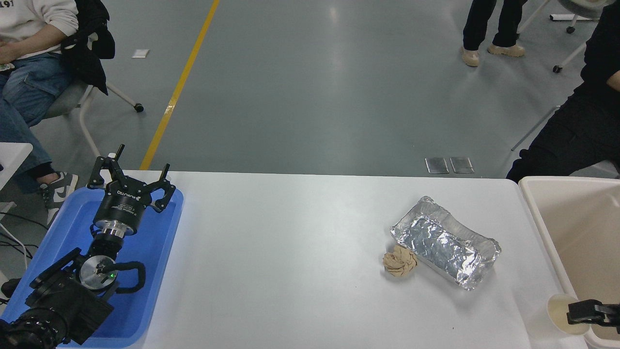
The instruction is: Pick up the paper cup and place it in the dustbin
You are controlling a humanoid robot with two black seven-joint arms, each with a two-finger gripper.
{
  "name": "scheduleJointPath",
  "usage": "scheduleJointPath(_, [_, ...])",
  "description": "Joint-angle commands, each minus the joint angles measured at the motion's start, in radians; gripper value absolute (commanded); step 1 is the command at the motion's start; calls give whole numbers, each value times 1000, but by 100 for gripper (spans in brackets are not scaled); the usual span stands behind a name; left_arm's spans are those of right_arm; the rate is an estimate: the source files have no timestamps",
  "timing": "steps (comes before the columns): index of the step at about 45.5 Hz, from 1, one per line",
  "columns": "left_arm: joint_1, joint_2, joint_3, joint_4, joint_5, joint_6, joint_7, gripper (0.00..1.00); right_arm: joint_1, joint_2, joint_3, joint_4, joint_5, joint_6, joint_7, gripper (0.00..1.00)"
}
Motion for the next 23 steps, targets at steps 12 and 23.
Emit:
scheduleJointPath(12, [0,-1,0,0,0,0,0,100,-24,4,21,-10,-4,-35,29,0])
scheduleJointPath(23, [0,-1,0,-1,0,-1,0,100,77,-39,14,-6,-14,-20,46,0])
